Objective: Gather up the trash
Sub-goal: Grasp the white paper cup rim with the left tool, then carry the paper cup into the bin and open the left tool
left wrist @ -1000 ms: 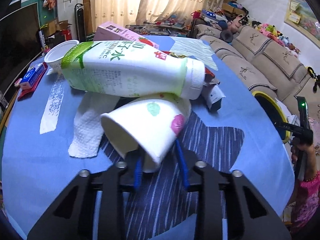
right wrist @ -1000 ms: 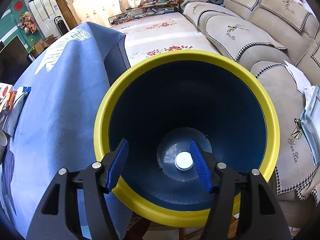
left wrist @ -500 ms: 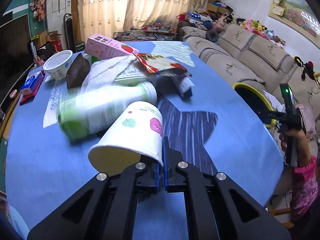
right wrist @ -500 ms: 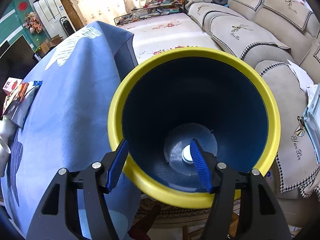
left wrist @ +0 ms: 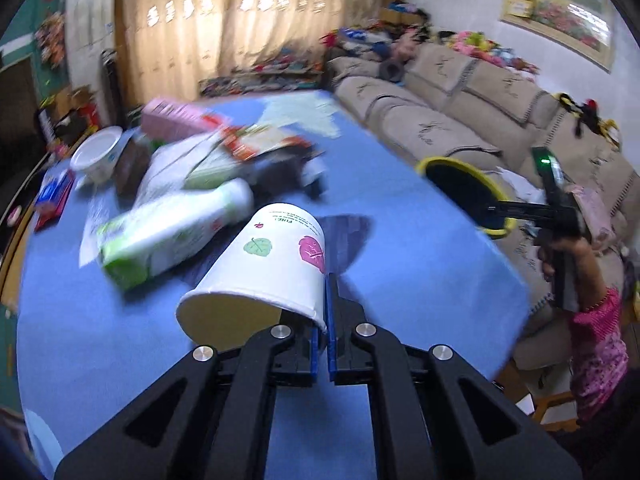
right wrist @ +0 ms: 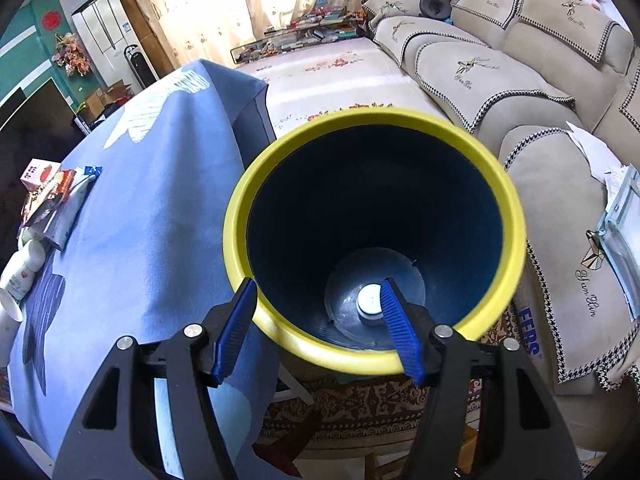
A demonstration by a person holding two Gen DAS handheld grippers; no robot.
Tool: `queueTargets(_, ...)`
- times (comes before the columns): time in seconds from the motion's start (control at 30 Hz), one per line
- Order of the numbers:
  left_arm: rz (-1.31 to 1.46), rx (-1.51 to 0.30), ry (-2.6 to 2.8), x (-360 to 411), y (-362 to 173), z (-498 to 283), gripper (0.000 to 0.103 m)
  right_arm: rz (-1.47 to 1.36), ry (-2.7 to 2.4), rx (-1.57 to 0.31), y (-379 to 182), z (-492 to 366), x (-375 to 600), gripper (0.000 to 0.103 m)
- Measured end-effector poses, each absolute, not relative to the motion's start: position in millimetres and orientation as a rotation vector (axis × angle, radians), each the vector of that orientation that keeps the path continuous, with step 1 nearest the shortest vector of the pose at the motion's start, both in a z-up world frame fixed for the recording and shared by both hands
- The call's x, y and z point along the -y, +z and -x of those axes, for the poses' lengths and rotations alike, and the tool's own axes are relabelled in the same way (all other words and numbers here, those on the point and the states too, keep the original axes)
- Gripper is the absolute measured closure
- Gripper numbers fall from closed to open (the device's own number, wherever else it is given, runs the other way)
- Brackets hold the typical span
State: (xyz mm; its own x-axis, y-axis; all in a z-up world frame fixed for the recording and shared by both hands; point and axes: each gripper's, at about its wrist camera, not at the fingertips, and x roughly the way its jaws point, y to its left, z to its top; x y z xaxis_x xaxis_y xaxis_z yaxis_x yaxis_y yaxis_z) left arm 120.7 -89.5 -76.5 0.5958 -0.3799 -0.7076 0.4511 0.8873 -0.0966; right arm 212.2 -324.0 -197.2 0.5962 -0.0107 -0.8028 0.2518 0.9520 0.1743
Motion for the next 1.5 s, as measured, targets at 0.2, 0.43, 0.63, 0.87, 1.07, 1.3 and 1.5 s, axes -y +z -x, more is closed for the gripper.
queueTargets(0.2,-0.156,-0.764,-0.678,160,-54,-128,0.099,-0.263,-0.212,-0.854,-178,-186,341,0.042)
queueTargets(0.43,-0.279,-0.793,-0.842,266,-58,-159,0.099,-0.283,-0.318,-0.829,-176,-152,382,0.042)
queueTargets(0.63,-0.330,-0.870,-0.928,352,-84,-197,0.099,-0.321,-0.363,-0.843,-186,-135,414,0.042)
queueTargets(0.87,-0.379,-0.931,-0.942,432,-118,-233,0.099,-0.350,-0.397,-0.862,-198,-126,436,0.042)
queueTargets(1.07,-0.382,-0.975,-0.895,456,-140,-260,0.071,-0.366,-0.398,-0.889,-210,-128,441,0.042)
queueTargets(1.3,-0.324,-0.925,-0.855,425,-121,-252,0.063,-0.378,-0.368,-0.896,-215,-129,433,0.041)
queueTargets(1.5,-0.222,-0.829,-0.803,347,-82,-210,0.039,-0.365,-0.330,-0.910,-217,-134,413,0.038)
